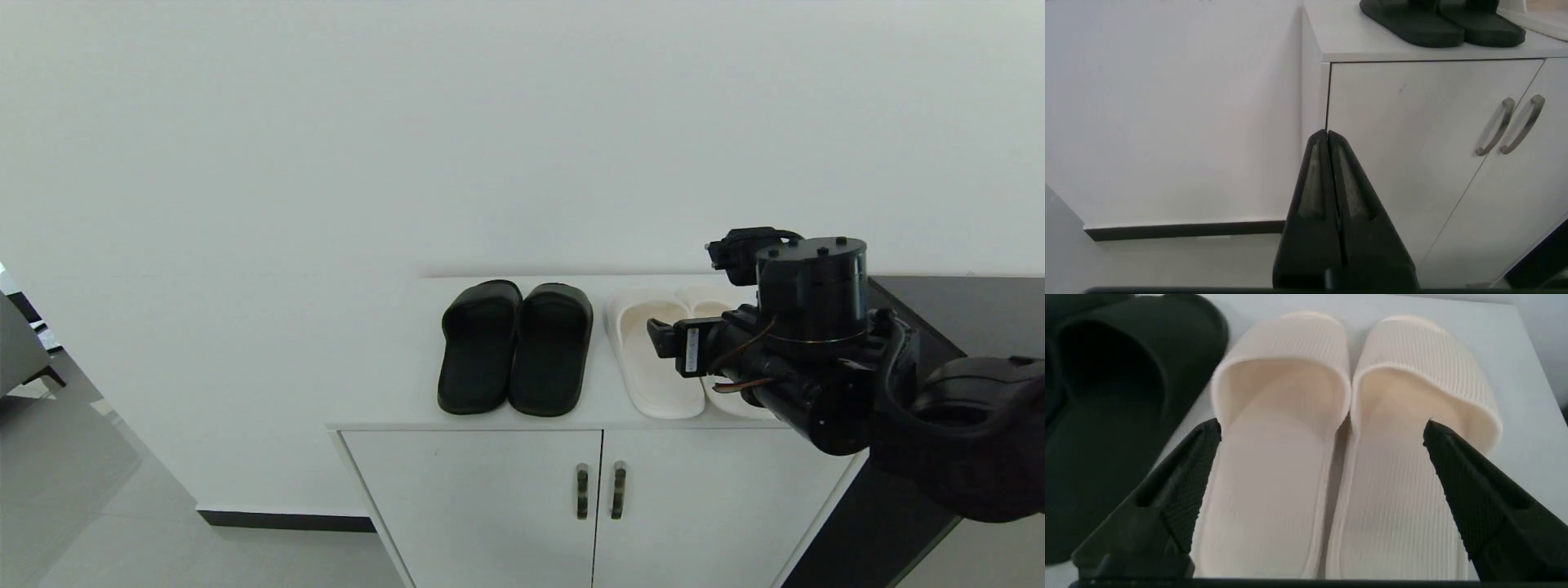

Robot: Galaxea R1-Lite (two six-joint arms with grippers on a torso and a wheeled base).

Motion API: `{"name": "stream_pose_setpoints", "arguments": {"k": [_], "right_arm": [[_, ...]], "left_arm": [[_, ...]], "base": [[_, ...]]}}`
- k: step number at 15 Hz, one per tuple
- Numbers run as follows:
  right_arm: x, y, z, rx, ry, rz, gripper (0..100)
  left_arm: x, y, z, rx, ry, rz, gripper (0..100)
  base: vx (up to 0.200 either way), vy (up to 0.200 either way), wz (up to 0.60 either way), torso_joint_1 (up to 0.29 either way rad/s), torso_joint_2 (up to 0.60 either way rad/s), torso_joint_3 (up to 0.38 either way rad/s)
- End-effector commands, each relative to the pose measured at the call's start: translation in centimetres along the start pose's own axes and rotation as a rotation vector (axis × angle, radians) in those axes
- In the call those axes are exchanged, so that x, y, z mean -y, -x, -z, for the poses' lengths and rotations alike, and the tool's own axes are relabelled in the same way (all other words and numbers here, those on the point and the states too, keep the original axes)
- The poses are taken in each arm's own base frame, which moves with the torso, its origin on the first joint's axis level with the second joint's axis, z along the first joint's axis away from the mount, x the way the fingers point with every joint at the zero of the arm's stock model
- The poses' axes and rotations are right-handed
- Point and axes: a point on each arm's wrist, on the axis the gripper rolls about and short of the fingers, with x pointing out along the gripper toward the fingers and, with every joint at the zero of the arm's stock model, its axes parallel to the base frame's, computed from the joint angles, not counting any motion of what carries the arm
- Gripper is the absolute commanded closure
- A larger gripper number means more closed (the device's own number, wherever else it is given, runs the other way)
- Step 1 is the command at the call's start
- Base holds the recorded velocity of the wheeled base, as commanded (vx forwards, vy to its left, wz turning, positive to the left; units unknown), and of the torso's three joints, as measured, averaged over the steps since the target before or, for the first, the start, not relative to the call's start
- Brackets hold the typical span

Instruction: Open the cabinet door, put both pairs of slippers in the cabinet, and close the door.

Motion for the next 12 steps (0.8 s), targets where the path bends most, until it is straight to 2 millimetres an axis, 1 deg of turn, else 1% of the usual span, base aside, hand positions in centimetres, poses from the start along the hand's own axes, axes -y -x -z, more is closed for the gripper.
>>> {"name": "stream_pose_setpoints", "arguments": {"k": [1, 2, 4, 6, 7, 9, 12], "right_arm": [[0.0, -1.5, 1.1, -0.029, 0.017, 0.027, 0], [0.1, -2.3, 1.0, -0.021, 0.01, 0.06, 0], [0.1, -3.1, 0.7, -0.013, 0.001, 0.07, 0], [-0.1, -4.3, 0.5, -0.004, -0.007, 0.081, 0], [-0.2, -4.6, 0.6, -0.007, -0.006, 0.081, 0], [-0.4, -5.8, 1.0, -0.012, -0.008, 0.09, 0], [-0.3, -7.0, 1.1, -0.012, -0.015, 0.105, 0]], "left_arm": [[0.0, 0.0, 0.0, 0.001, 0.0, 0.0, 100], [0.0, 0.0, 0.0, -0.001, 0.0, 0.001, 100], [0.0, 0.0, 0.0, 0.001, 0.0, 0.001, 100], [0.0, 0.0, 0.0, 0.001, 0.0, 0.001, 100], [0.0, 0.0, 0.0, -0.001, 0.0, 0.0, 100], [0.0, 0.0, 0.0, -0.001, 0.0, 0.0, 100], [0.0, 0.0, 0.0, 0.001, 0.0, 0.0, 100]], "base": [[0.0, 0.0, 0.0, 0.0, 0.0, 0.0], [0.0, 0.0, 0.0, 0.0, 0.0, 0.0], [0.0, 0.0, 0.0, 0.0, 0.0, 0.0], [0.0, 0.0, 0.0, 0.0, 0.0, 0.0], [0.0, 0.0, 0.0, 0.0, 0.0, 0.0], [0.0, 0.0, 0.0, 0.0, 0.0, 0.0], [0.0, 0.0, 0.0, 0.0, 0.0, 0.0]]}}
